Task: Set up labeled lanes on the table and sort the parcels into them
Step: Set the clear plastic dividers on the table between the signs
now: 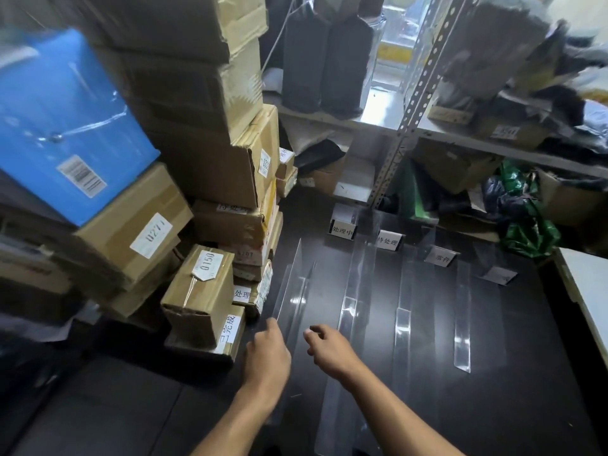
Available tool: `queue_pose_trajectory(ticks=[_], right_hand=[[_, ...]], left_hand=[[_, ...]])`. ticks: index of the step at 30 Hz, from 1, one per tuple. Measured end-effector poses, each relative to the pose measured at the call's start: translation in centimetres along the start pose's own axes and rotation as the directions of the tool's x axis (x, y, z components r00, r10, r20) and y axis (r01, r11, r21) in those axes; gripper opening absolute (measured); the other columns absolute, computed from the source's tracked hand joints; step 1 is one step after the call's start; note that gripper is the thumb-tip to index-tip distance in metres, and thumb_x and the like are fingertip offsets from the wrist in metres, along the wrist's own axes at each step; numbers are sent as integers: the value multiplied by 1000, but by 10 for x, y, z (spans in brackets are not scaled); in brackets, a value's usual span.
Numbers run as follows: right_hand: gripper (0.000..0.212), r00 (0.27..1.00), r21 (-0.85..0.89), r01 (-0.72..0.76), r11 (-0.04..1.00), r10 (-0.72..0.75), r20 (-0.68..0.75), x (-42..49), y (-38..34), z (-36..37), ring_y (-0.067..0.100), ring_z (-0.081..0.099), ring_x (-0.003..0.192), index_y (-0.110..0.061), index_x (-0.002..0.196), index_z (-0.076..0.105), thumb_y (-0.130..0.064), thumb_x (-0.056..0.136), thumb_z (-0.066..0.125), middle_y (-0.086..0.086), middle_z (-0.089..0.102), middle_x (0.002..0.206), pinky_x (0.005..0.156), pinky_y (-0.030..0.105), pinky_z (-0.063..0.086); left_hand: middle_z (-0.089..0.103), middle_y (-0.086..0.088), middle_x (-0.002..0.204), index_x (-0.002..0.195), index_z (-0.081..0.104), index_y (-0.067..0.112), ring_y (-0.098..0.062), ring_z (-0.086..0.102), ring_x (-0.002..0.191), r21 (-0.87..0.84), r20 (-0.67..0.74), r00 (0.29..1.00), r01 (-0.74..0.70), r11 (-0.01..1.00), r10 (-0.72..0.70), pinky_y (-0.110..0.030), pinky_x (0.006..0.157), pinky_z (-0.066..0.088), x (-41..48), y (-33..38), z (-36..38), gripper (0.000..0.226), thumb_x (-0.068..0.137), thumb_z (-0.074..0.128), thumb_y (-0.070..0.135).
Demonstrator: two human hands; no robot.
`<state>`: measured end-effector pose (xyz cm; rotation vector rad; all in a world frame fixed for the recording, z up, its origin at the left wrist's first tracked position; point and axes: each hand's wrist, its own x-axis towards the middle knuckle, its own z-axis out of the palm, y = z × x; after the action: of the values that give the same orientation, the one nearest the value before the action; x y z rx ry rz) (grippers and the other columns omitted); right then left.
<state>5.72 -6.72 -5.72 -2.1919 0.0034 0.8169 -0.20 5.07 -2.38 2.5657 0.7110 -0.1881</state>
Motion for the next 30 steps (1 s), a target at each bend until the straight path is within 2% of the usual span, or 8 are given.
queue_pose_trajectory(ticks=[5,9,13,16,19,24,28,30], right_hand=[[47,1000,61,-2,998,2,-4,4,-2,-5,19,62,103,-12,130,59,-42,98,44,2,65,109,99,42,50],[59,989,242,106,964,-77,-127,-8,-15,-34,15,63,111,-18,134,57,-52,89,42,-2,65,121,102,45,48],[47,894,470,404,785,-231,-383,-44,-30,-104,2,54,124,-38,139,48,-52,94,44,-15,55,137,104,38,48],[49,842,535,510,674,-265,-469,-75,-22,-173,2,48,131,-39,143,40,-50,95,41,-15,48,143,88,24,53],[56,849,564,495,660,-231,-475,-93,8,-234,7,45,136,-31,147,39,-53,95,41,-8,45,150,82,25,57],[54,891,506,348,789,-110,-441,-97,93,-290,11,54,128,-33,137,53,-61,92,44,-8,58,138,103,50,49],[61,939,527,164,834,32,-342,-93,161,-287,10,48,133,-24,142,49,-58,91,47,-5,52,145,112,47,40],[51,956,499,93,862,62,-285,-91,189,-277,7,41,135,-17,148,41,-40,102,44,-7,42,150,117,31,29]], left_hand=[[68,-11,111,133,43,15,-33,63,106,-5,-70,995,-72,997,72,-39,81,49,-12,27,-39,38,97,35,9],[68,-10,112,134,44,18,-31,64,105,-27,-130,980,-156,987,151,-37,79,48,-26,66,-67,35,100,36,13],[68,-8,111,142,40,20,-28,64,104,-119,-158,941,-320,940,300,-38,82,50,-48,125,-74,41,101,36,17],[67,-10,118,146,37,19,-31,62,109,-155,-130,897,-439,885,422,-37,86,45,-65,183,-60,46,100,37,14],[63,-12,125,150,29,14,-32,58,115,-191,-33,866,-496,847,499,-37,90,41,-84,243,-32,53,98,39,11],[59,-14,130,153,16,9,-35,55,117,-287,215,825,-458,842,522,-41,93,44,-116,311,48,62,95,40,6],[59,-13,127,149,23,9,-35,56,114,-291,320,813,-404,867,486,-39,90,44,-135,321,108,59,93,40,5],[60,-11,126,146,27,10,-32,56,114,-252,349,817,-389,886,459,-36,87,41,-142,319,133,55,93,38,5]])
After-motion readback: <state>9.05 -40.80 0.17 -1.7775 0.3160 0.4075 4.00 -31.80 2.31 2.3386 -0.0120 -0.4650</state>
